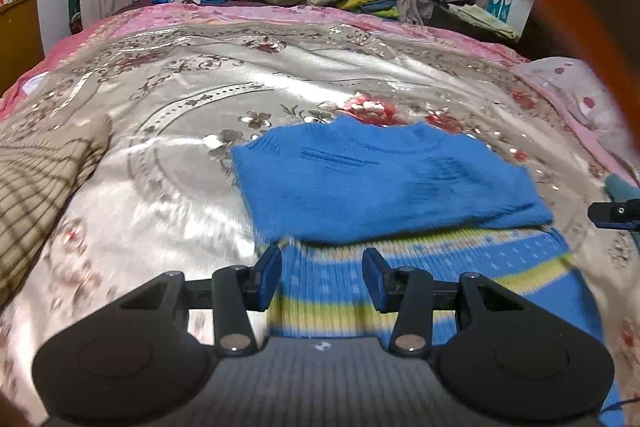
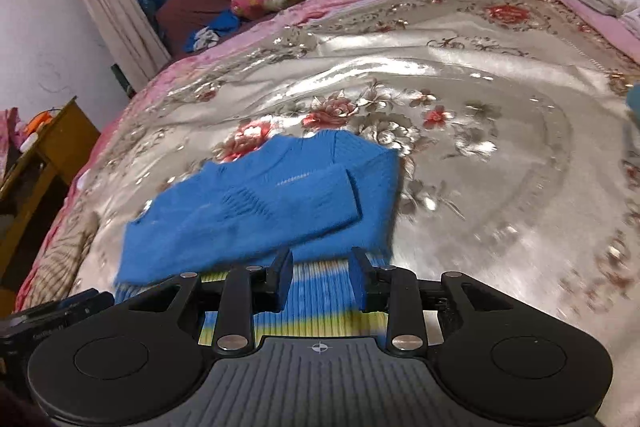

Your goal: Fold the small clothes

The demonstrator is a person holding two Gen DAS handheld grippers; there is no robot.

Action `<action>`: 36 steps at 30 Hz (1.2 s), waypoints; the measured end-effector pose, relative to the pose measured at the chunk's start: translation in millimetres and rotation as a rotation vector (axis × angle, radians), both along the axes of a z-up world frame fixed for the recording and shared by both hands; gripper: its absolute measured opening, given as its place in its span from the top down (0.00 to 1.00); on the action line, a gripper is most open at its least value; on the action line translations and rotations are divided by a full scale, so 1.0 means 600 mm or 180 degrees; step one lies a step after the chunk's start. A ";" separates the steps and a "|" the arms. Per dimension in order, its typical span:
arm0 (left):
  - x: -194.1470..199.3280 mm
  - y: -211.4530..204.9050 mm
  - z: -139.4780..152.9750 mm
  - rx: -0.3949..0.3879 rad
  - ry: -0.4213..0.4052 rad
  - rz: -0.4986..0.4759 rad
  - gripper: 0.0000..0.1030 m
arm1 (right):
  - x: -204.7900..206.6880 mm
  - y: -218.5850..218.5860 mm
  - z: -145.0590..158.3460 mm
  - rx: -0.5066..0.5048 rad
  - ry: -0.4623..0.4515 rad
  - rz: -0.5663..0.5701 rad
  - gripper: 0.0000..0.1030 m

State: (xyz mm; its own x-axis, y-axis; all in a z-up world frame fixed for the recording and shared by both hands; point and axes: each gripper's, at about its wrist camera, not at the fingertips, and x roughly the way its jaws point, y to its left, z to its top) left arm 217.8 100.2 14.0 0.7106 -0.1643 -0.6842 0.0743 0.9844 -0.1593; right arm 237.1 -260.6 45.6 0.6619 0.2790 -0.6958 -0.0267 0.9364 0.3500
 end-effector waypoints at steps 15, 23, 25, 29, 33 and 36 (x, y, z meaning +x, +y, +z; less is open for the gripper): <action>-0.219 0.001 -0.027 -0.0008 0.0375 -0.0206 0.52 | -0.259 -0.008 -0.044 -0.0070 0.0573 0.0388 0.69; -0.261 0.006 -0.069 -0.0074 0.0504 -0.0153 0.52 | -0.285 -0.017 -0.092 -0.0045 0.0751 0.0311 0.67; -0.261 0.004 -0.067 -0.0076 0.0496 -0.0152 0.52 | -0.288 -0.019 -0.095 -0.0024 0.0720 0.0302 0.67; -0.261 0.021 -0.068 -0.0287 0.0499 -0.0106 0.52 | -0.295 -0.024 -0.091 0.0049 0.0710 0.0232 0.66; -0.267 0.033 -0.067 -0.0359 0.0458 -0.0039 0.52 | -0.302 -0.027 -0.091 0.0106 0.0744 0.0161 0.66; -0.274 0.040 -0.069 -0.0316 0.0410 0.0040 0.52 | -0.308 -0.021 -0.093 0.0010 0.0723 0.0144 0.64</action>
State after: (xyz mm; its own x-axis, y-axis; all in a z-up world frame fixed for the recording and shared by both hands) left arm 53.2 124.3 -27.7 0.6205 -0.2273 -0.7505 0.0347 0.9641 -0.2634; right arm 52.4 -273.2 -10.0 0.4751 0.3072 -0.8246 0.0110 0.9349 0.3547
